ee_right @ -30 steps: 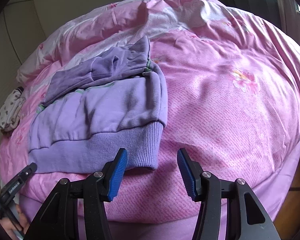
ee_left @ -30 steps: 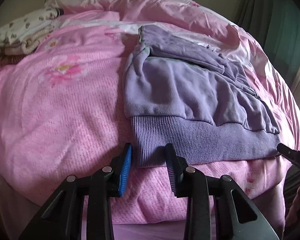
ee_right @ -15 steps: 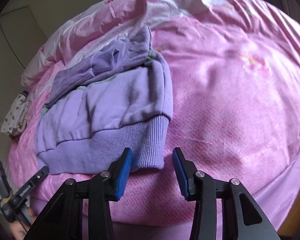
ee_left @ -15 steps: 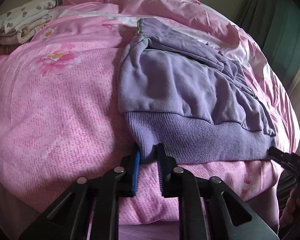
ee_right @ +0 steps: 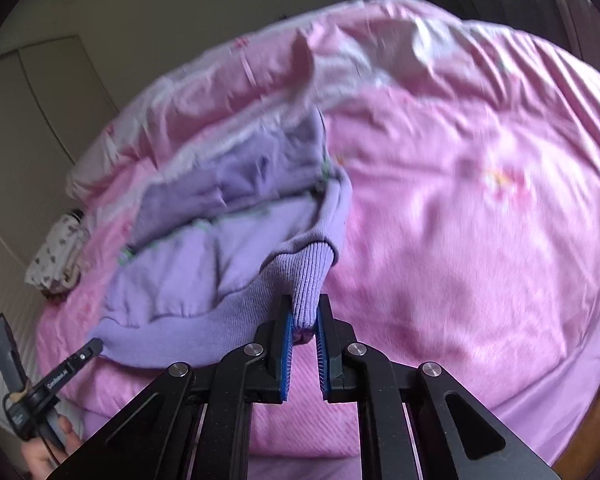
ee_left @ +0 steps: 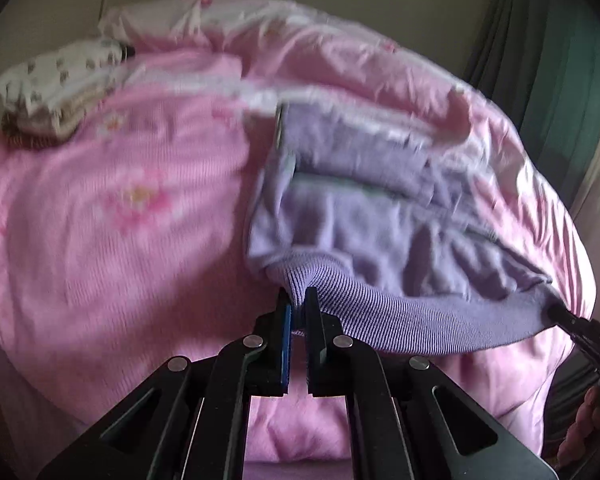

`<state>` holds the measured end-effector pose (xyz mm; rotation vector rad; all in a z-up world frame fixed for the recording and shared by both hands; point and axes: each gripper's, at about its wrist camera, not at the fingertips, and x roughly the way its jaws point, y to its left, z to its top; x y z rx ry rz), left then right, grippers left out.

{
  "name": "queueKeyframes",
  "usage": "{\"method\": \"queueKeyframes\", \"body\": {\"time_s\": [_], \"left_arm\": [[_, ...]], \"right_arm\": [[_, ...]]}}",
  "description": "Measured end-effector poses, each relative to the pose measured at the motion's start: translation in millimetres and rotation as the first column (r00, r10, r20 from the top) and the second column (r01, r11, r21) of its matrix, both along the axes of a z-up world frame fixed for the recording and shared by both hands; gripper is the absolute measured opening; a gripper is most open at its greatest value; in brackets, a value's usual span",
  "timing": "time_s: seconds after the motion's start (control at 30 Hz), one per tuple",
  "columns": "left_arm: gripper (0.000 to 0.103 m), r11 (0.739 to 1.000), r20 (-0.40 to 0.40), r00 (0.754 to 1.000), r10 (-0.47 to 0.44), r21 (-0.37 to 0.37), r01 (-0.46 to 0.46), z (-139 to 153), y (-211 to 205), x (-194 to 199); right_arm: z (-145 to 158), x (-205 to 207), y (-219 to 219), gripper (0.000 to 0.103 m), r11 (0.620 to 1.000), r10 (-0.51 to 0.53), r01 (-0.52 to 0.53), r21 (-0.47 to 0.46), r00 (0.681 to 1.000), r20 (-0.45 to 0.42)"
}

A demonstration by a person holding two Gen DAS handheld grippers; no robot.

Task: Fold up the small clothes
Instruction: 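Grasp the ribbed hem with both tools and lift it toward the collar, then lay the hem over the collar with both tools and open them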

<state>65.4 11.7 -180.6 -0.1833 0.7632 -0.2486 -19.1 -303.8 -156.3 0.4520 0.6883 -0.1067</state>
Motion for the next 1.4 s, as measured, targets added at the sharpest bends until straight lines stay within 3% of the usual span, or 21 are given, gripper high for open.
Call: {"method": "queueKeyframes", "body": {"time_s": [0.17,0.33,0.63,0.83,1.07,1.27,1.4], "left_arm": [[0.007,0.999,0.091,0.996,0.004,-0.036,0.000,42.0,-3.5,20.9],[0.007,0.999,0.155,0.988,0.024,-0.050,-0.017,65.9,-9.4,59.1],[0.007,0.995,0.216,0.974,0.068,-0.092,-0.049,92.3,-22.1,156.0],[0.007,0.997,0.187,0.980,0.061,-0.065,-0.050,81.8,-43.4,228.3],[0.008,0.999,0.090,0.994,0.054,-0.007,-0.053,36.6,-57.3,294.9],[0.008,0.998,0.026,0.999,0.043,0.042,-0.044,4.4,-62.7,310.8],[0.014,0.998,0.034,0.999,0.035,0.056,-0.037,6.2,-61.3,306.0]], "right_arm": [[34.8,17.5,-8.6,0.011,1.000,0.006,-0.009,0.023,0.995,0.099],[63.6,57.1,-15.9,0.011,1.000,0.016,-0.018,0.013,0.986,0.166],[82.3,147.0,-36.0,0.011,1.000,0.003,-0.005,0.012,0.978,0.208],[67.2,211.9,-53.0,0.011,0.999,-0.017,0.011,0.039,0.986,0.166],[21.2,281.3,-65.1,0.011,0.999,-0.034,0.033,0.031,0.998,0.055],[-13.4,302.9,-62.0,0.011,0.999,-0.043,0.043,-0.011,0.999,-0.010],[-11.2,304.7,-56.4,0.020,0.999,-0.026,0.026,-0.036,1.000,-0.008]]}}
